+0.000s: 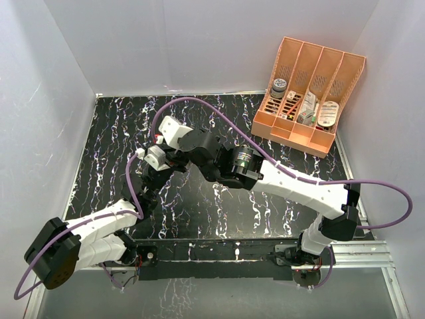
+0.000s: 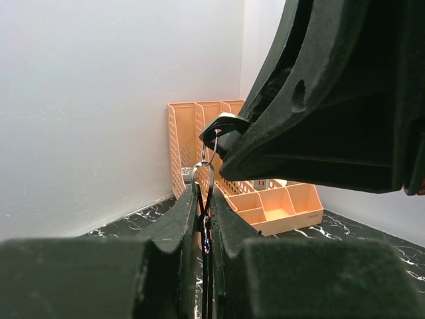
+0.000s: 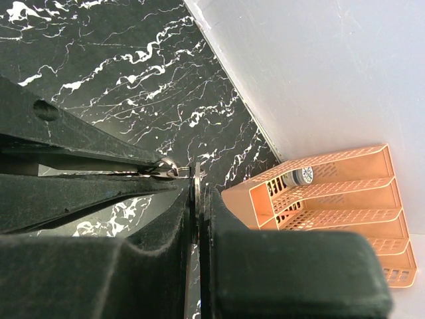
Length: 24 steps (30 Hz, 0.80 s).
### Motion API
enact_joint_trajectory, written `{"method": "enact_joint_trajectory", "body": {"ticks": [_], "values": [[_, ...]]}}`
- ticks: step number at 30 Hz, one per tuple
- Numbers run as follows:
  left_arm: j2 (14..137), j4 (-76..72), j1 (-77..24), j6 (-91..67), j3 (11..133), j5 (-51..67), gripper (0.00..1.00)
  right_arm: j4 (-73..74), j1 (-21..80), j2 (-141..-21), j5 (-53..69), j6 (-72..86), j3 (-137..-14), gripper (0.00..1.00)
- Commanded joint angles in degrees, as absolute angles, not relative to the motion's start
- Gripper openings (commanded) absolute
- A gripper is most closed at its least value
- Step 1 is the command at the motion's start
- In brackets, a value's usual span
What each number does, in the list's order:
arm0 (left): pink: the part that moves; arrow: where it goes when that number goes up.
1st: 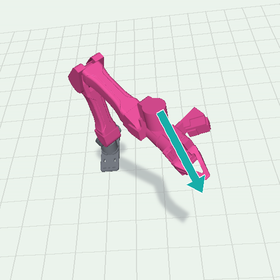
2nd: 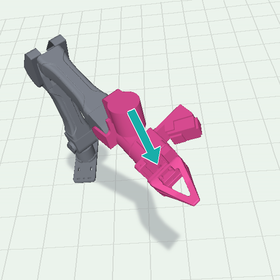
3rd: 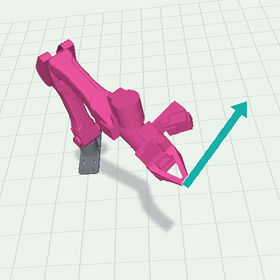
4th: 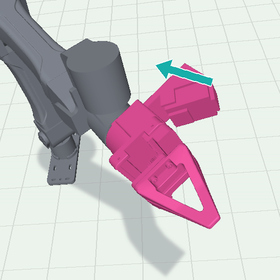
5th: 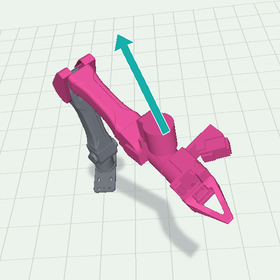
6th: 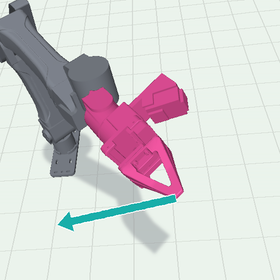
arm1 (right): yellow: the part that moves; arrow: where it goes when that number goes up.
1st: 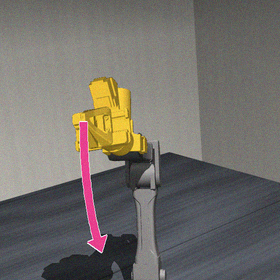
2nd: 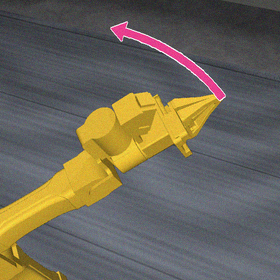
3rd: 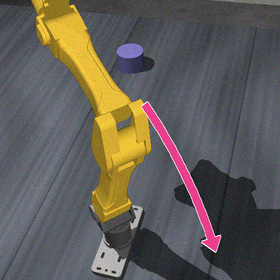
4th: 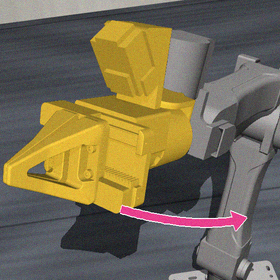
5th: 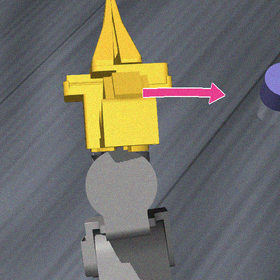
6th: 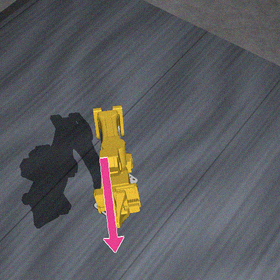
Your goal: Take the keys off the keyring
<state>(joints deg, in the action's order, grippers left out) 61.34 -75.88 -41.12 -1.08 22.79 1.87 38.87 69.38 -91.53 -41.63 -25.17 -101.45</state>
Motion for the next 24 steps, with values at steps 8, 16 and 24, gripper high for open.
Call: {"method": "enact_joint_trajectory", "body": {"ticks": [8,16,24], "values": [[58.67,-66.78,-41.4,2.16,27.29,4.84,0.0,39.08,70.4,-89.52,-43.08,-29.16,-108.99,0.0],[55.36,-53.7,-41.39,8.03,30.85,13.56,0.0,44.36,70.4,-88.77,-41.14,-32.43,-115.46,0.0],[51.89,-36.66,-41.38,15.52,37.75,24.12,0.0,48.22,70.4,-86.6,-39.81,-33.44,-113.65,0.0]]}}
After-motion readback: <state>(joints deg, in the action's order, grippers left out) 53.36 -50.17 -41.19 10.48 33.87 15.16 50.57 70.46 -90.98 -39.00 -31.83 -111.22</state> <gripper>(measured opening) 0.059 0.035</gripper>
